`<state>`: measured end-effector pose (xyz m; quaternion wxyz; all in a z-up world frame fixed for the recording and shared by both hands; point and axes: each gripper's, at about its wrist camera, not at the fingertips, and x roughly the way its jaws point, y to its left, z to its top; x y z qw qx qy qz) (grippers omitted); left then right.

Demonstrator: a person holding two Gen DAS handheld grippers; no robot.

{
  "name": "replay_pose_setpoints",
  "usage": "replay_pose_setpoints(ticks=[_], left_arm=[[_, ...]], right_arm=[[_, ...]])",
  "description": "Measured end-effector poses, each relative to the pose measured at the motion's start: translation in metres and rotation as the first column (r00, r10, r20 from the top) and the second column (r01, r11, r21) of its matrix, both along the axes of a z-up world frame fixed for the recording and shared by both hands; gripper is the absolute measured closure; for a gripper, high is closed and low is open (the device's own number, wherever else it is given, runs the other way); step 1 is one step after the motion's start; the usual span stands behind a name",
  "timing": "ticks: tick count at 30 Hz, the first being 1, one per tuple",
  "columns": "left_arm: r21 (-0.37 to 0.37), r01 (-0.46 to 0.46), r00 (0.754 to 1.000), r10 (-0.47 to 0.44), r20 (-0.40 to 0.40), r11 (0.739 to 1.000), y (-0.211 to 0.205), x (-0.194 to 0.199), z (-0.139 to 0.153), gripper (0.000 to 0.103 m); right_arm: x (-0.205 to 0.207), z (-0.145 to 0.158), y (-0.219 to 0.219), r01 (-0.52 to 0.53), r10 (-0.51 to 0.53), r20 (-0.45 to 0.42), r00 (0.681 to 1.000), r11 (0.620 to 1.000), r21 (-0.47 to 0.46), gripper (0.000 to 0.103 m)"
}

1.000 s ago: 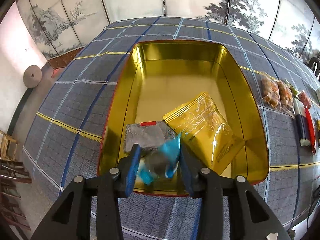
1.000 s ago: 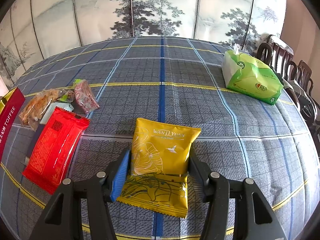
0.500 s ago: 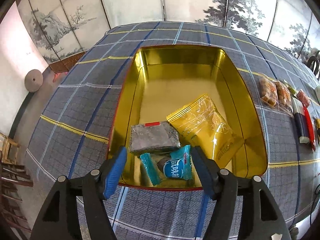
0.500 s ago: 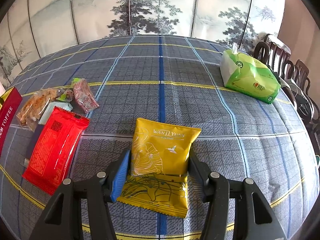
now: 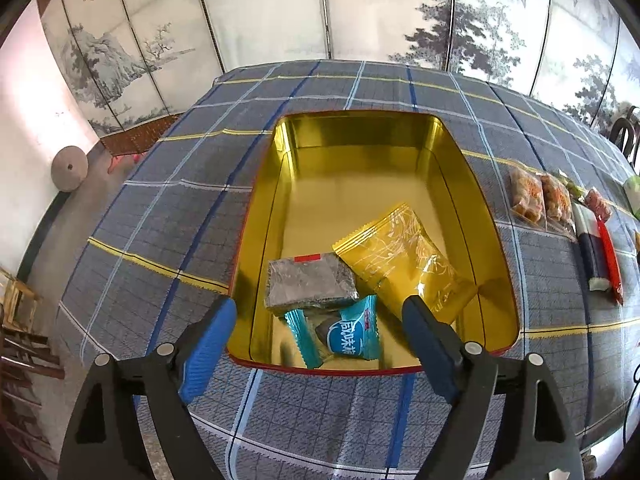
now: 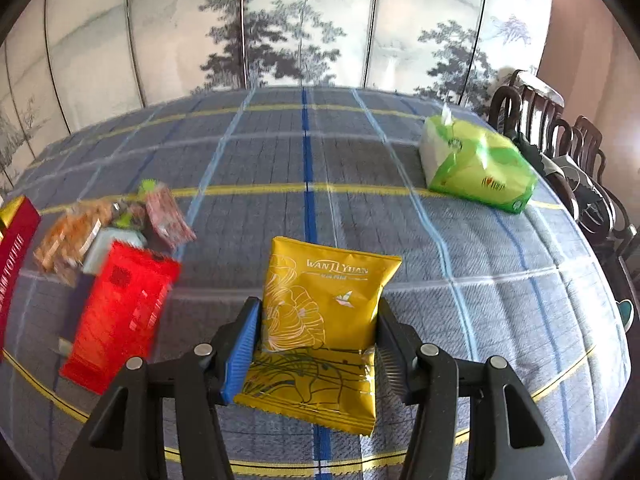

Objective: Organize snacks
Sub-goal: 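Carry the second yellow packet into the gold tray and open the right gripper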

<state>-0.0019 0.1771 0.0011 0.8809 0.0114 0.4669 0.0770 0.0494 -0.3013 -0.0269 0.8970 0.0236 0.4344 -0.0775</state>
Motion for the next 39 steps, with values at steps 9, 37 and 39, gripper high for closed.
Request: replay_pose_setpoints(ticks=[9, 37, 39], left_arm=[[-0.037, -0.043, 0.998, 0.044, 0.042, 0.998, 0.011, -0.006, 0.010, 0.012], [-0.049, -0.331, 0.943, 0.333, 0.024, 0.942, 0.113, -0.053, 0.013, 0.011], [-0.051, -0.341, 0.939, 0.342, 0.024, 0.939, 0.117, -0.055, 0.014, 0.011]], right_arm=[[0.008, 0.049, 0.051, -0.117, 0.114, 0.089, 0.989, 0.993, 0.033, 0.047], [-0.017, 0.060, 0.330, -0.671, 0.666, 0.082, 0.741, 0.734, 0.105, 0.047], [-0.018, 0.057, 0.338, -0.683, 0.679, 0.077, 0.730, 0.724, 0.097, 0.047]])
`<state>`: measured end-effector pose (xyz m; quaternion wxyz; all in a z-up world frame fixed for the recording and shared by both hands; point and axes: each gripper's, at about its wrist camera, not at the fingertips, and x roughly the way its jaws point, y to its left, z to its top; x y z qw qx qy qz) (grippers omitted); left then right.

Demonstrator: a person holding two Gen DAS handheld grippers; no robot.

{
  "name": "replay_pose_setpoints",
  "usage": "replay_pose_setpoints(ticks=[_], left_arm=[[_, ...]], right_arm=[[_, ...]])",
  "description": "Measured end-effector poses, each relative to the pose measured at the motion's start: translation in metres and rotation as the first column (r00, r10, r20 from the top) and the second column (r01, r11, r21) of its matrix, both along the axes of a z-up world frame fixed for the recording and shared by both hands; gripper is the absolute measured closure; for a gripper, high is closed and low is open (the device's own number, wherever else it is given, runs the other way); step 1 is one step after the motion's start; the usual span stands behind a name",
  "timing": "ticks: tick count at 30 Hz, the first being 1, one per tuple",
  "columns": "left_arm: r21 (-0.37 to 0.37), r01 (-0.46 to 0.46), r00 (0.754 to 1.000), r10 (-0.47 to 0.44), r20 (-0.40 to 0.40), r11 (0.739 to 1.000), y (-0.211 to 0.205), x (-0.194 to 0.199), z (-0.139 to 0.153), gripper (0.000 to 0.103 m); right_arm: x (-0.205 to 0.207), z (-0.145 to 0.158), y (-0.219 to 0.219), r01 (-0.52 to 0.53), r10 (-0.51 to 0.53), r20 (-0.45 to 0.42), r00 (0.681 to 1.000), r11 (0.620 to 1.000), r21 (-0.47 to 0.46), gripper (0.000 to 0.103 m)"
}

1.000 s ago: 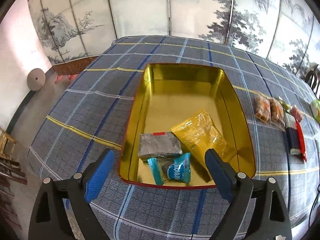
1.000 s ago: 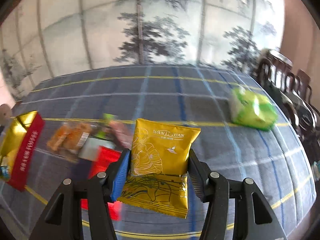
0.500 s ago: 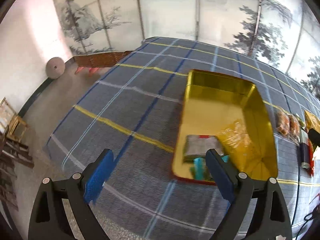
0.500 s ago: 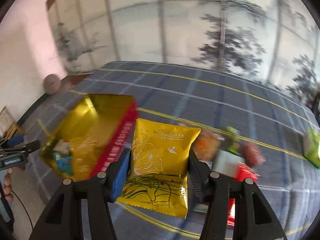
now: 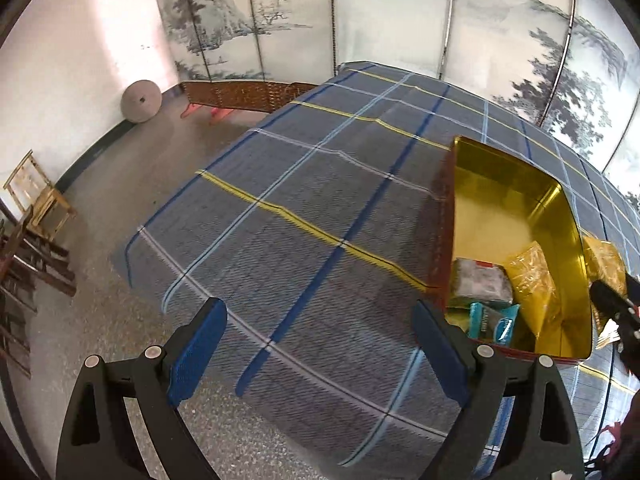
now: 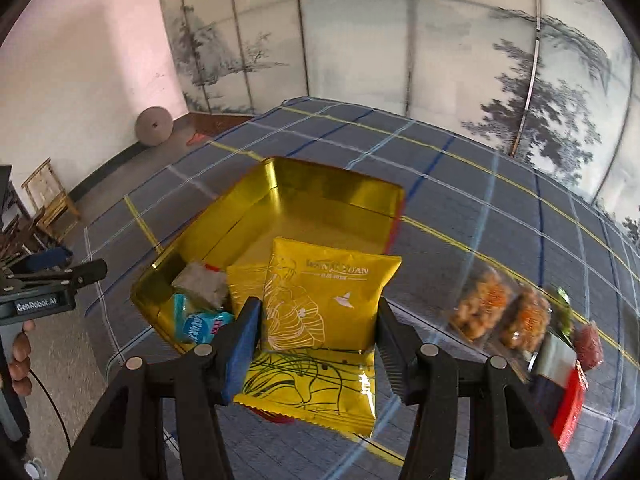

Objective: Organize snacks
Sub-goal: 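Carry the second yellow packet into the gold tray and open the right gripper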

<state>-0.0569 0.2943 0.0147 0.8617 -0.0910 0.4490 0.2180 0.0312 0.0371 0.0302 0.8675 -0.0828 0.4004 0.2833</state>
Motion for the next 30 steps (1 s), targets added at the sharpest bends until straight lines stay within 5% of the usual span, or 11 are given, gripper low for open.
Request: replay_pose_setpoints(ticks=[30], left_arm=[[-0.017, -0.048, 0.999, 0.048, -0.007, 0.999, 0.015, -0.017, -0.001, 0.011]], right_arm=[[0.011, -0.034, 0.041, -0.055, 0.052, -0.051, 0.997, 0.997, -0.060, 0.045]])
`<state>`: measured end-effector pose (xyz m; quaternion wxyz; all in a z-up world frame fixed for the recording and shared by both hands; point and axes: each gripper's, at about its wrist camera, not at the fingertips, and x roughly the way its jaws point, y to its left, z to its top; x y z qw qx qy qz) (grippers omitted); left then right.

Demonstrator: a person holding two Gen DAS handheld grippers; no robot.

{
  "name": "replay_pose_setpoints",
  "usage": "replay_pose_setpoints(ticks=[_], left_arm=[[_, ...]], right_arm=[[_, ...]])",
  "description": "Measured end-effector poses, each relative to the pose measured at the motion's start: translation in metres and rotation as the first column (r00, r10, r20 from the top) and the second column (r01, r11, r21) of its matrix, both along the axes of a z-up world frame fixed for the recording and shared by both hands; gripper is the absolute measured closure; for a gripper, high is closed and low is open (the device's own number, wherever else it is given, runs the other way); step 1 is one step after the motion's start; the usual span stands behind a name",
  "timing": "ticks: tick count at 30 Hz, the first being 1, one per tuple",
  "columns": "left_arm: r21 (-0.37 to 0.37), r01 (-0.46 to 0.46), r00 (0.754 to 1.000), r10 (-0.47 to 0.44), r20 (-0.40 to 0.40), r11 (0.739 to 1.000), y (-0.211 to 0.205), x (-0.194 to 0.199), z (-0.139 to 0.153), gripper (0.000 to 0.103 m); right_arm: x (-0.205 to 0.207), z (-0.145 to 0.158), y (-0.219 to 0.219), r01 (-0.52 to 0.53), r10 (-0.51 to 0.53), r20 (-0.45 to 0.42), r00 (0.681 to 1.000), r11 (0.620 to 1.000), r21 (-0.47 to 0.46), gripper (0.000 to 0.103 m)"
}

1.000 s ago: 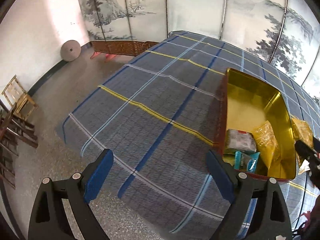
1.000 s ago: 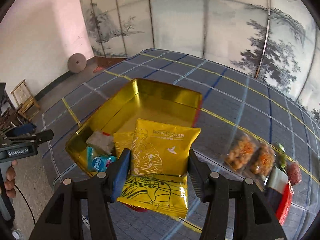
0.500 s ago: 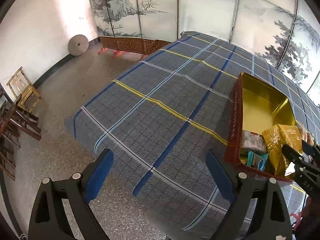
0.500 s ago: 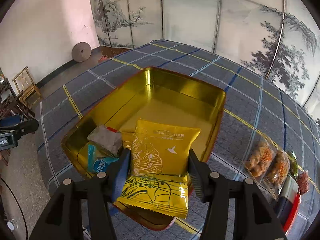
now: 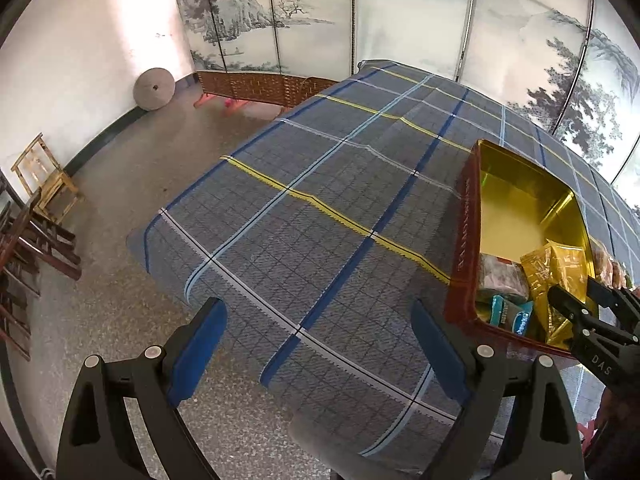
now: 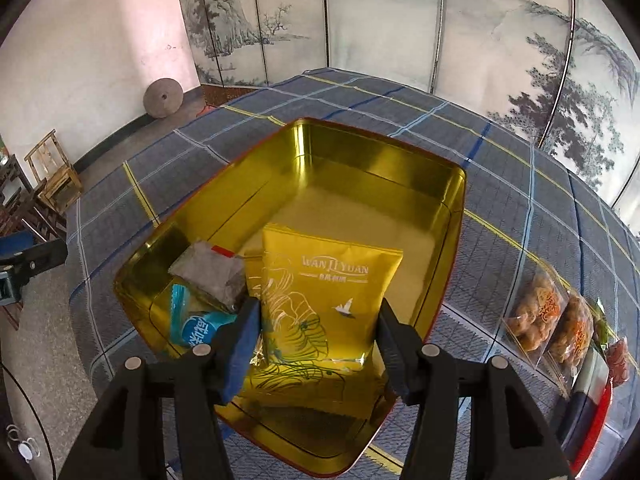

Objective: Organize snacks
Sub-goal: 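Carry the second yellow packet into the gold tray and open the right gripper, then move the right gripper to the red packet and close on it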

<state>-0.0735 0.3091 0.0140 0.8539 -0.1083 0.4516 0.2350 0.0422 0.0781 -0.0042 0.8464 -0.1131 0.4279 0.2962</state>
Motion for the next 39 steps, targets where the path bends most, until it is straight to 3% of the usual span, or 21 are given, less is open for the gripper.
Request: replay_pose_setpoints(ticks=[10, 16, 19, 23, 29, 33, 39], left_arm=[[0.004, 0.034, 0.999, -0.034, 0.011, 0.999, -0.018, 0.003, 0.006, 0.011], [0.009, 0.086, 0.996, -0.086, 0.017, 0.996, -0.039, 0.013, 0.010, 0.011], [0.010, 0.113, 0.993, -0.113, 0.018, 0.994, -0.051, 0.019, 0.011, 0.011], [0.009, 0.155, 0.988, -0.155, 0.021, 0.988, -0.069, 0.028, 0.012, 0.011], [0.022, 0.219, 0.975, -0.220, 0.017, 0.975, -0.098, 0.041, 0.015, 0.011], [0.029, 0.257, 0.966, -0.257, 0.014, 0.966, -0.116, 0.050, 0.017, 0.011], [0.038, 0.318, 0.948, -0.318, 0.011, 0.947, -0.146, 0.061, 0.021, 0.011]], right_arm=[[-0.001, 0.025, -0.030, 0.040, -0.042, 0.020, 0.999, 0.996, 0.082, 0.038], [0.005, 0.039, -0.089, 0.154, -0.159, 0.040, 0.986, 0.983, 0.102, 0.038], [0.012, 0.038, -0.131, 0.251, -0.256, 0.051, 0.965, 0.965, 0.079, 0.038], [0.026, 0.026, -0.193, 0.396, -0.397, 0.054, 0.916, 0.918, 0.021, 0.038], [0.033, -0.003, -0.253, 0.511, -0.511, 0.009, 0.859, 0.859, -0.035, 0.038], [0.032, -0.019, -0.268, 0.533, -0.534, -0.040, 0.845, 0.846, -0.031, 0.038], [0.027, -0.030, -0.271, 0.533, -0.535, -0.020, 0.844, 0.843, -0.066, 0.038]])
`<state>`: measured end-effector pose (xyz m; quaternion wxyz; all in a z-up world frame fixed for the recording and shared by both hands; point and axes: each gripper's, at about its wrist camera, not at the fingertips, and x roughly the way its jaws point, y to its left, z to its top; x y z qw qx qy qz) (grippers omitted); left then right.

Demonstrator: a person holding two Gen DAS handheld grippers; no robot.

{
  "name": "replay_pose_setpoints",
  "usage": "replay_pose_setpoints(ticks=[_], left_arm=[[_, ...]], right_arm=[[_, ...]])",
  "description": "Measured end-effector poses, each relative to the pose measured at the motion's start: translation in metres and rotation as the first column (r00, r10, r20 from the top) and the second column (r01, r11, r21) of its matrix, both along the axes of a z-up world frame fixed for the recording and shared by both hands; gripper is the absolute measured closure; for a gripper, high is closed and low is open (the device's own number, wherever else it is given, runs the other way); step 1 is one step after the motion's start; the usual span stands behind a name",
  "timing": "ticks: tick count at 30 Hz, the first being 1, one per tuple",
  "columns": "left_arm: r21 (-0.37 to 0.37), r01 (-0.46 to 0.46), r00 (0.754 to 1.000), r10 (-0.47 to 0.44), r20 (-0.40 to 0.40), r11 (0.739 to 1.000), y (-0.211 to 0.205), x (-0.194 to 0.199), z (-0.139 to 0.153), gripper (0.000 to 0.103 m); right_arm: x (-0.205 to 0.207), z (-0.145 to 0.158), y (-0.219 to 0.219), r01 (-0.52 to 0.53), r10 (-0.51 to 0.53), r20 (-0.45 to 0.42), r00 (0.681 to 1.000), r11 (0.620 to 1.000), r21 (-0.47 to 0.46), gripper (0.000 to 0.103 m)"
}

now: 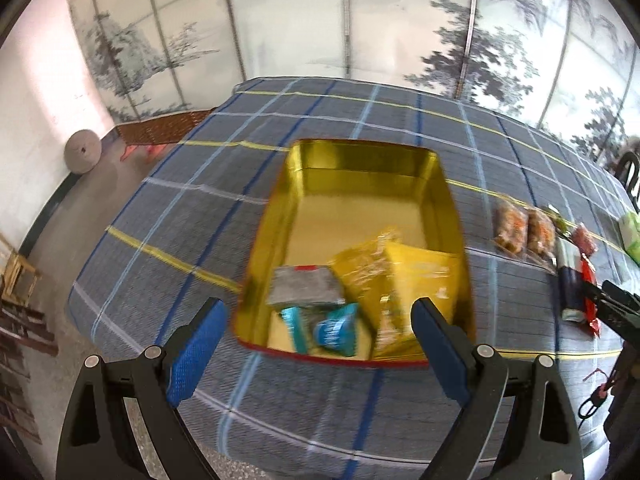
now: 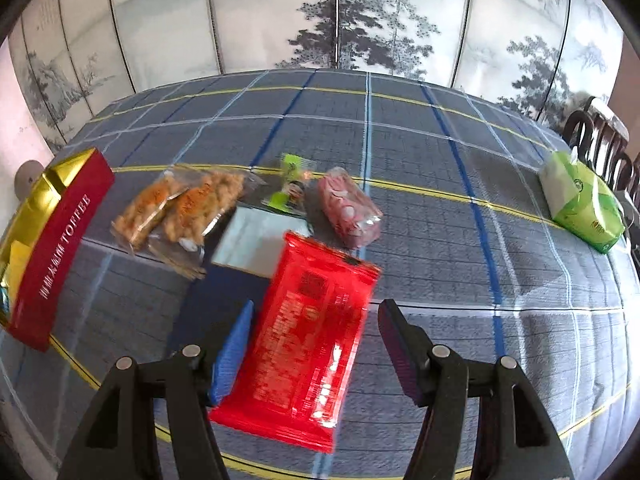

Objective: Organize snacks
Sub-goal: 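Move the right gripper to the red packet and close on it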

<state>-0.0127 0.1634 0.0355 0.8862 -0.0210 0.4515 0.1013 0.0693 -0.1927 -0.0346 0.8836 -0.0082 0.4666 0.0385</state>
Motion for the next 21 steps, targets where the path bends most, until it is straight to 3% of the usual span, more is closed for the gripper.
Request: replay_pose_setpoints(ticks=[10, 21], left_arm=[[0.004, 0.136, 0.991, -0.136, -0.017, 0.991, -0.066, 0.021, -0.002, 0.011], [-0.008, 0.302, 0.953, -0.302, -0.033, 0.953, -0.151, 0.043, -0.017, 0.011]], right_arm=[[-0.013, -0.010, -0.039, 0.034, -0.033, -0.011, 0.999, 0.999, 0.022, 0.038], [-0.017, -0.016, -0.040, 0.005, -0.006, 0.018, 1.000, 0.998, 0.063, 0.038]])
